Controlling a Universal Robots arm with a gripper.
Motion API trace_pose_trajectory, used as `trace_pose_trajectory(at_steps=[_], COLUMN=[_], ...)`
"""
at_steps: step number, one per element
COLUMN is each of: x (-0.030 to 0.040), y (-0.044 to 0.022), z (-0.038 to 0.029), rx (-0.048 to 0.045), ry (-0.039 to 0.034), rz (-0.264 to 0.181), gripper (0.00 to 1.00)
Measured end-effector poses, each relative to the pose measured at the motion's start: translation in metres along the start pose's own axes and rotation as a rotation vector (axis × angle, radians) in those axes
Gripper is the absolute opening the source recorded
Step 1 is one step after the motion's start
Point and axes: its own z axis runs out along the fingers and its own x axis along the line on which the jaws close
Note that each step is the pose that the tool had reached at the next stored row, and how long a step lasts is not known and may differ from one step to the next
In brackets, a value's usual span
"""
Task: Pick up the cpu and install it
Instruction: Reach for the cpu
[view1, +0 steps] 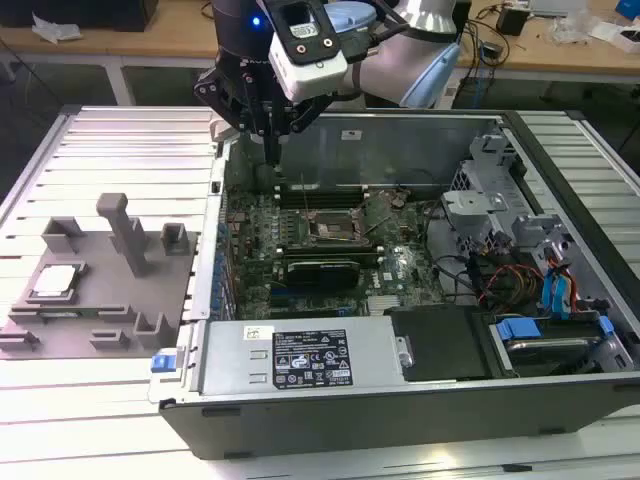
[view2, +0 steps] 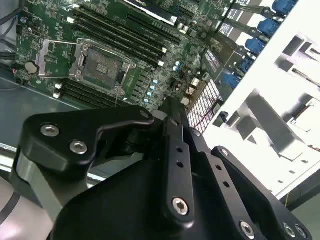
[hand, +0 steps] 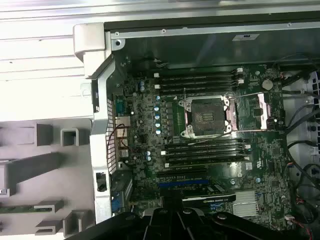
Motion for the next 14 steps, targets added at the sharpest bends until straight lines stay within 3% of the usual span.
trace_pose_trajectory(at_steps=[8, 14], x=[0.0004, 0.0115], y=[0.0000, -0.0009], z=[0.0000, -0.0003], rx=[0.0001, 0.0000], ry=[0.0000, 0.0000], rz=[0.000, 0.000], gripper=[0.11, 0.11])
